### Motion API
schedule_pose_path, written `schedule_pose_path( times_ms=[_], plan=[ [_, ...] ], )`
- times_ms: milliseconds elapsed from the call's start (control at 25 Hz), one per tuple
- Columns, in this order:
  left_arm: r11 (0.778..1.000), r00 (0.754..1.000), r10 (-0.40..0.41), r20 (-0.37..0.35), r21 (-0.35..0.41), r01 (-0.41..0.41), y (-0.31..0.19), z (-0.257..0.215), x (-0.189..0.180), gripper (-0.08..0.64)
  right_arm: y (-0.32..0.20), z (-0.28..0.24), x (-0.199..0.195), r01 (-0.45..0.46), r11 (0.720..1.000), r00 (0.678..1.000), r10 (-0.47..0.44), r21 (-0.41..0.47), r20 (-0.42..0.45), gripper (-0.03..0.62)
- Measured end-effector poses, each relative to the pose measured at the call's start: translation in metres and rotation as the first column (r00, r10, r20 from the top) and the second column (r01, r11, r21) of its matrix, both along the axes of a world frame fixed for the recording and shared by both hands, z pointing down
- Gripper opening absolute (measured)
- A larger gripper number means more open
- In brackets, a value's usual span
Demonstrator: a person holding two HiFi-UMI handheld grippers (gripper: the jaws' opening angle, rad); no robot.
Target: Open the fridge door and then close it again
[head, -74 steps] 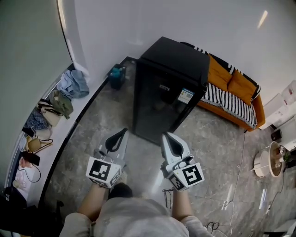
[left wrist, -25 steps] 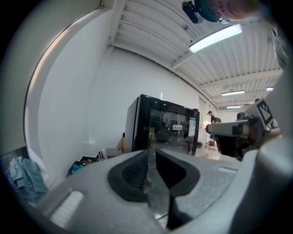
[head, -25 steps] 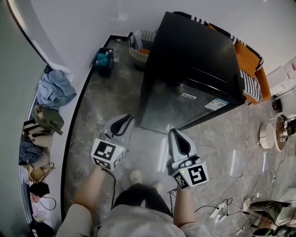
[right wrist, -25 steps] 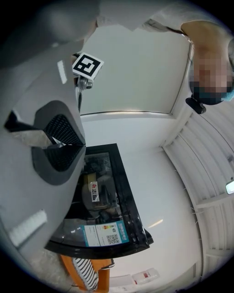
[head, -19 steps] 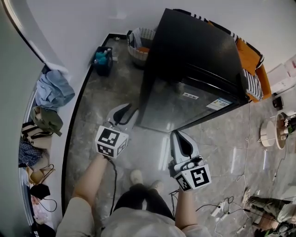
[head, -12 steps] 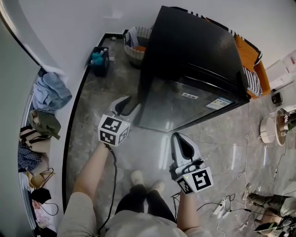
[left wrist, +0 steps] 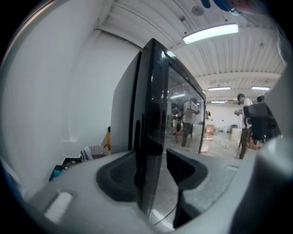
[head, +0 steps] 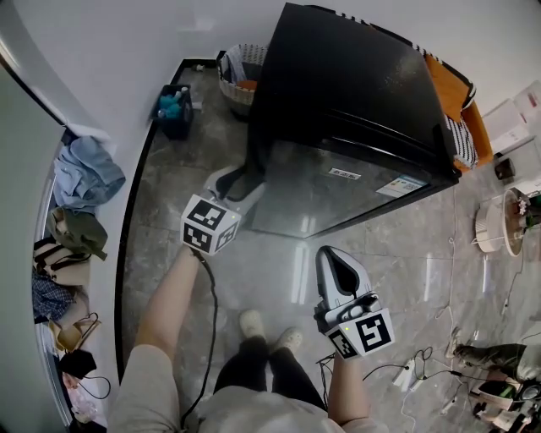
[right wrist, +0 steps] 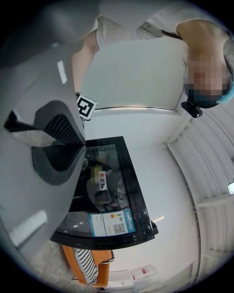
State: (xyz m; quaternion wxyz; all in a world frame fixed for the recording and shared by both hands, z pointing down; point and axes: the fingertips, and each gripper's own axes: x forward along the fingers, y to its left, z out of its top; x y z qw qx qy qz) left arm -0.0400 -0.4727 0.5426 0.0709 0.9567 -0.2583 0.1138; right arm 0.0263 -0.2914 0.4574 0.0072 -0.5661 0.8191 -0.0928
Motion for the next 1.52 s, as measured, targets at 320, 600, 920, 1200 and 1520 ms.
schedule_pose_path(
  times_ms=[320, 600, 920, 1200, 1520],
  plan=[
    [1.000, 1.000, 0.009, 0.008, 0.015, -0.009, -0.001, 0.000, -0.001, 0.152, 0.002, 0.003, 0.010, -0.016, 1.000, 1.000, 0.016, -0.005, 0.002, -0.003],
    [1.000, 0.999, -0.003, 0.035, 0.019, 0.002, -0.001, 0.000, -0.002, 0.129, 0.007, 0.003, 0.022, -0.041, 0.999, 0.999, 0.041, 0.002, 0.013, -0.003],
    [0.999, 0.997, -0.040, 0.060, 0.022, 0.039, 0.000, -0.001, -0.002, 0.121, 0.014, 0.001, 0.025, -0.040, 0.999, 0.999, 0.040, 0.002, 0.019, -0.003],
    [0.998, 0.995, -0.060, 0.076, 0.016, 0.059, 0.001, 0.000, -0.002, 0.123, 0.016, -0.005, 0.028, -0.028, 0.999, 0.999, 0.027, 0.016, 0.023, -0.003],
    [0.997, 0.995, -0.072, 0.067, 0.022, 0.070, 0.019, -0.002, -0.007, 0.121, 0.017, -0.006, 0.035, -0.016, 1.000, 0.999, 0.015, 0.019, 0.029, -0.003]
  ],
)
